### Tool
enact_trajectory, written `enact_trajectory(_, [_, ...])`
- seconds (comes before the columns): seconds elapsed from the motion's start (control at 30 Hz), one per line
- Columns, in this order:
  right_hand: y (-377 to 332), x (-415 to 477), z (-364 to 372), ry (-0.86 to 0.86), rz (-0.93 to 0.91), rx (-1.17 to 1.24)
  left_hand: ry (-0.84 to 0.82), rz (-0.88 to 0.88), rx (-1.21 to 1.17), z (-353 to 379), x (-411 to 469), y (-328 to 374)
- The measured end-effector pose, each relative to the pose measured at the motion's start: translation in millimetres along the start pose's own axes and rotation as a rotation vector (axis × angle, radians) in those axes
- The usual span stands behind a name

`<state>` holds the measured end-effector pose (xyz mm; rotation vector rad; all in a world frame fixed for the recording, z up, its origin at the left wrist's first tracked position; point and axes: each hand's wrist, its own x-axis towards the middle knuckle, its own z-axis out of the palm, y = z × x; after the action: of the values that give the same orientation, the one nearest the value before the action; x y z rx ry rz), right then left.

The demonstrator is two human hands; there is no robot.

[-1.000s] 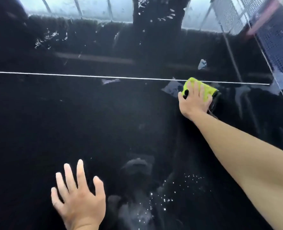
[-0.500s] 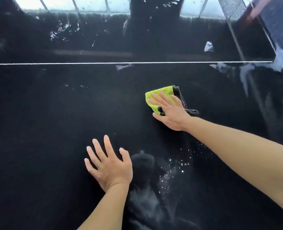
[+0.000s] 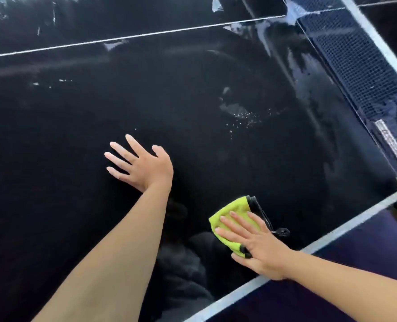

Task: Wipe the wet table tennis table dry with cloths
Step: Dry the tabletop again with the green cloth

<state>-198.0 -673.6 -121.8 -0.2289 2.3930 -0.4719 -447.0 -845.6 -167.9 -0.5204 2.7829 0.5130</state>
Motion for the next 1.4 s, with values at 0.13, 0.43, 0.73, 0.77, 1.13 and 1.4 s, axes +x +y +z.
enact_trajectory(0.13, [-9.8, -55.5, 36.1, -0.049, 0.096, 0.040, -0.201, 0.347, 0.048, -9.8, -23.1, -28.9])
enact_trajectory(0.43, [-15.7, -136.6, 39.2, 0.033, 0.412, 0.557, -0.451, 0.576, 0.195, -7.6, -143.7, -55.4])
enact_trajectory(0.73, [25.1, -130.3, -84.6, 0.687, 0.753, 1.775, -0.476, 0.618, -0.230, -14.3, -172.3, -0.4])
enact_trajectory(0.77, [41.8, -116.6, -98.3, 0.736, 0.730, 1.750, -0.413, 0.596, -0.206, -13.3, -162.5, 12.2])
enact_trajectory(1.13, [215.5, 69.1, -318.2, 0.792, 0.309, 1.648, -0.523, -0.116, -0.006, 1.1, -92.8, 94.4])
enact_trajectory(1.4, [239.0, 242.7, -395.9, 0.713, 0.425, 0.659, -0.589, -0.144, 0.161, 16.8, -91.5, 99.9])
